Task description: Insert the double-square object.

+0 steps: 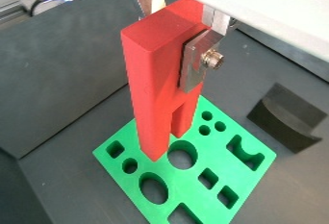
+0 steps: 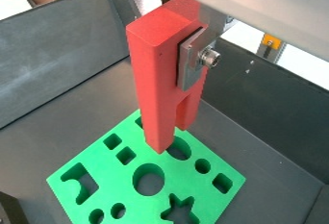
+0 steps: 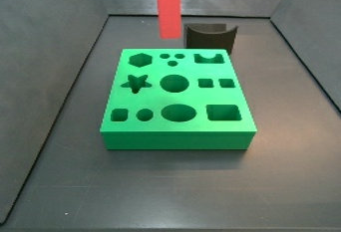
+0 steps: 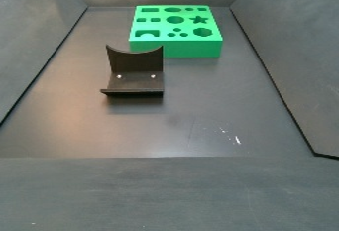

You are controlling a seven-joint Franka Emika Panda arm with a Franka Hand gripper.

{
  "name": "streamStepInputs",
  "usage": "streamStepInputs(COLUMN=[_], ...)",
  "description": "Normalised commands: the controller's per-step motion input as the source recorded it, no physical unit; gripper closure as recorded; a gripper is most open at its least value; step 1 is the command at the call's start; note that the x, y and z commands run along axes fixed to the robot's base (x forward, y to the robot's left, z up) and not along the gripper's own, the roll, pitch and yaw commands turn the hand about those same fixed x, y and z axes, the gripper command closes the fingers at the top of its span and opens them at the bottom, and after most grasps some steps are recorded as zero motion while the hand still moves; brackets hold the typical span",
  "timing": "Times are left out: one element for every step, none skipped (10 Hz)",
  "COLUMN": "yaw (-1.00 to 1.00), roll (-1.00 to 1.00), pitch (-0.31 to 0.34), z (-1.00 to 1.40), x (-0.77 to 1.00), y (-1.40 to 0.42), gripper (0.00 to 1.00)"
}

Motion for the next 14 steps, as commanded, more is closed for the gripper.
streamStepInputs(yaw=[-0.67, -0.71, -0.78, -0.82, -0.79, -0.72, -0.74, -0.78, -0.83, -0.84, -0.84, -0.83, -0.83, -0.89], roll=[0.03, 0.03, 0.06, 0.03, 0.02, 0.04, 0.08, 0.09, 0.06, 0.05, 0.06, 0.06, 0.06, 0.05], pitch=[-0.004, 0.000, 0.000, 0.000, 0.000, 0.000, -0.003, 0.000, -0.007, -0.006, -0.003, 0.000, 0.000, -0.006], z=[-0.41, -0.39, -0.39, -0.31, -0.25, -0.21, -0.19, -0.17, -0.13, -0.12, -0.12, -0.13, -0.14, -0.13], x=[0.52, 0.47, 0.40, 0.36, 0.41, 0.49, 0.48, 0.43, 0.36, 0.35, 0.35, 0.35, 0.35, 0.28], y=[0.00, 0.00, 0.00, 0.00, 0.02, 0.08, 0.16, 0.17, 0.17, 0.17, 0.17, 0.17, 0.17, 0.14], gripper=[1.00, 1.00, 1.00, 1.00, 1.00, 1.00, 1.00, 1.00, 1.00, 1.00, 1.00, 1.00, 1.00, 1.00])
